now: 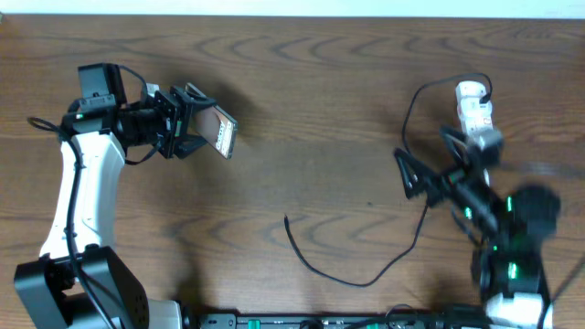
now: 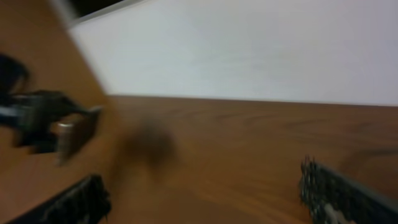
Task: Plug charger to phone and switch on socket
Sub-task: 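Swing the right gripper toward the phone held by the left gripper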
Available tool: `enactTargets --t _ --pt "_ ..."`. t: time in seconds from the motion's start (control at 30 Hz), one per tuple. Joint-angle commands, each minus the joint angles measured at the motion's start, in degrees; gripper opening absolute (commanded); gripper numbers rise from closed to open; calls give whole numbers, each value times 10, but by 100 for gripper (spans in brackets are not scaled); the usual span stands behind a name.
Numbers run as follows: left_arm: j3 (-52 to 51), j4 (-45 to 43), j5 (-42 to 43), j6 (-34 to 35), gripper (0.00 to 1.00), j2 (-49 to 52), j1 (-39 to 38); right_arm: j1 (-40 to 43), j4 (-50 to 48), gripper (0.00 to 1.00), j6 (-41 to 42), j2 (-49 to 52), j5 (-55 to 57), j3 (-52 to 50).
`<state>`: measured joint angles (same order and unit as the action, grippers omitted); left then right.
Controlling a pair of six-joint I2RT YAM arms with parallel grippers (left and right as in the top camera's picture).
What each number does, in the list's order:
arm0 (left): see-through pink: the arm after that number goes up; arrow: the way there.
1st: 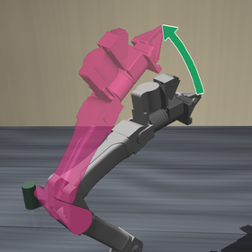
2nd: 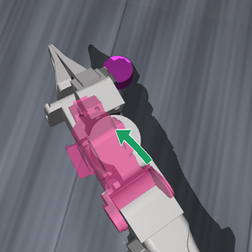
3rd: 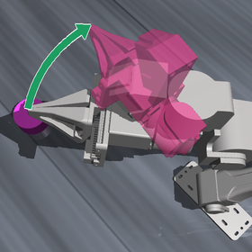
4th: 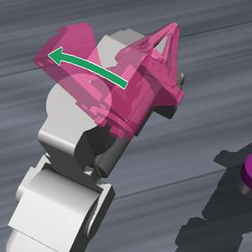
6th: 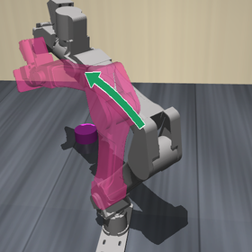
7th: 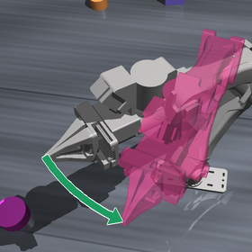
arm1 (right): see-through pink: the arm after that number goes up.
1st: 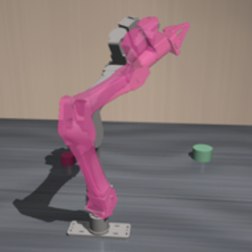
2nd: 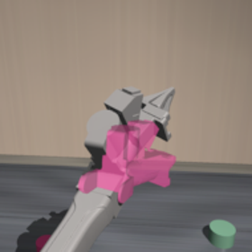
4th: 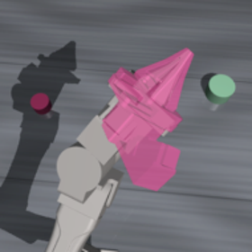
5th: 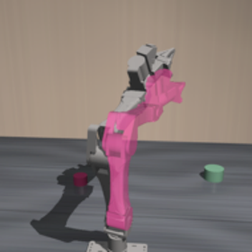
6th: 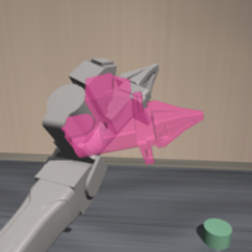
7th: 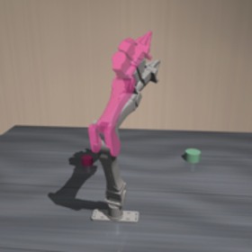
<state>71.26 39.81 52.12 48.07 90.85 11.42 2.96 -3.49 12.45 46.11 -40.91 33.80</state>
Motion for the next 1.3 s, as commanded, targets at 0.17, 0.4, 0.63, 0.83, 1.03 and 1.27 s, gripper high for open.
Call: enactTargets --t 0.17,0.4,0.63,0.83,1.03,1.27 --pt "13 -1 -2 11 7 -10 0 -73 -169 99 158 423 -460 198" --pt "13 -2 -17 20 7 -10 0 -183 -384 89 386 556 -283 211" --pt "13 -2 -51 22 7 -10 -1 -292 -419 77 428 580 -94 211" --pt "13 0 -110 50 7 -10 -20 -361 -382 73 427 580 43 211" --pt "13 -1 -177 94 7 -10 -60 -393 -357 75 372 580 82 211" --pt "13 -1 -198 134 7 -10 -83 -395 -355 76 367 580 71 211"
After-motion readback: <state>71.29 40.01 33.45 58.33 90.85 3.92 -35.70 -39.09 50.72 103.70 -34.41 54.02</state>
